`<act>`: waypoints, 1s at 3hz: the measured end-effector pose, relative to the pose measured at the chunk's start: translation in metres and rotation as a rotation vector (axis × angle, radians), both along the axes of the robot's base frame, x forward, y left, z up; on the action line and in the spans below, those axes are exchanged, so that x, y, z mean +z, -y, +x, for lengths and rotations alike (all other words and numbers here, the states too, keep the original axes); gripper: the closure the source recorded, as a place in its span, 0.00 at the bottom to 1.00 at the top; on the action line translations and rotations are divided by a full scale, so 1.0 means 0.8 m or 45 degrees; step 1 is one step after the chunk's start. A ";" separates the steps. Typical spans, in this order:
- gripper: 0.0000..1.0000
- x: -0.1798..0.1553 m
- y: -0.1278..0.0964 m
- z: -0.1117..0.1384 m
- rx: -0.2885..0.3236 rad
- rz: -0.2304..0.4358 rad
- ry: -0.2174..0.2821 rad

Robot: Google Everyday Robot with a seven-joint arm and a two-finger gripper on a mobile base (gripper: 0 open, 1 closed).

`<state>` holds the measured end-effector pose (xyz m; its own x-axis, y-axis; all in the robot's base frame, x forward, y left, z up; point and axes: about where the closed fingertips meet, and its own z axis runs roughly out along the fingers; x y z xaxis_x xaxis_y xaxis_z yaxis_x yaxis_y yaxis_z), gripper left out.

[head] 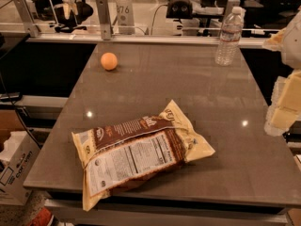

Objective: Move water bottle near brown chip bag

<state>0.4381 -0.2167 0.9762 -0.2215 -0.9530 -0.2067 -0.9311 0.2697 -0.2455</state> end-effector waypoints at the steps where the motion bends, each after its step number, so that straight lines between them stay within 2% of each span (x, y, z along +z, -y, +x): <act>1: 0.00 0.000 0.000 0.000 0.000 0.000 0.000; 2: 0.00 0.002 0.005 0.011 -0.030 0.012 0.038; 3: 0.00 0.005 0.014 0.043 -0.073 0.054 0.113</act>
Offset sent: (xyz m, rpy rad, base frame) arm 0.0260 -0.0125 -0.0010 0.0264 -0.0632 -0.0669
